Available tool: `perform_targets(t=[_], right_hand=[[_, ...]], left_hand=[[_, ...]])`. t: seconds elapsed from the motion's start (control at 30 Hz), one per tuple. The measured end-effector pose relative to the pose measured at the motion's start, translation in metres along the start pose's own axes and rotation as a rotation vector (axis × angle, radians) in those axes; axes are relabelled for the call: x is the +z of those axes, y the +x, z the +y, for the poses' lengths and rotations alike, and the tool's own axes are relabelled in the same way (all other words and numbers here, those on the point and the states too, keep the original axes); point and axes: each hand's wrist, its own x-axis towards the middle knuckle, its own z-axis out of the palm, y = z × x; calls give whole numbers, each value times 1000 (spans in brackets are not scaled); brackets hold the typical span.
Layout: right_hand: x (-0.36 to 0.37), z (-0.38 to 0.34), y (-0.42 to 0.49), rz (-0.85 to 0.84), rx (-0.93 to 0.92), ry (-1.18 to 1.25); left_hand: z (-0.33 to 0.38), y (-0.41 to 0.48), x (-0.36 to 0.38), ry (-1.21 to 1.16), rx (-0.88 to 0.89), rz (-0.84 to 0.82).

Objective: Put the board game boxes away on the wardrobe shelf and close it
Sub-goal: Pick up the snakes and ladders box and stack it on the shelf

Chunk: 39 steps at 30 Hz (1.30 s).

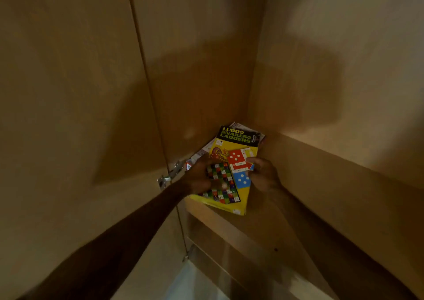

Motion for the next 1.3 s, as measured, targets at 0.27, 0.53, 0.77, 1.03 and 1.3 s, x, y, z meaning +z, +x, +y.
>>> perform_targets(t=[0.27, 0.53, 0.77, 1.03, 1.3], right_hand=[[-6, 11, 37, -48, -41, 33], [3, -9, 21, -204, -361, -157], [28, -7, 7, -289, -508, -372], [40, -12, 6, -294, -492, -342], [37, -3, -12, -293, -524, -292]], left_hand=[[-10, 40, -28, 599, -32, -174], [-20, 24, -7, 637, -56, 413], [-26, 9, 10, 706, -41, 487], [-30, -4, 8, 656, -75, 422], [-31, -32, 24, 527, -192, 459]])
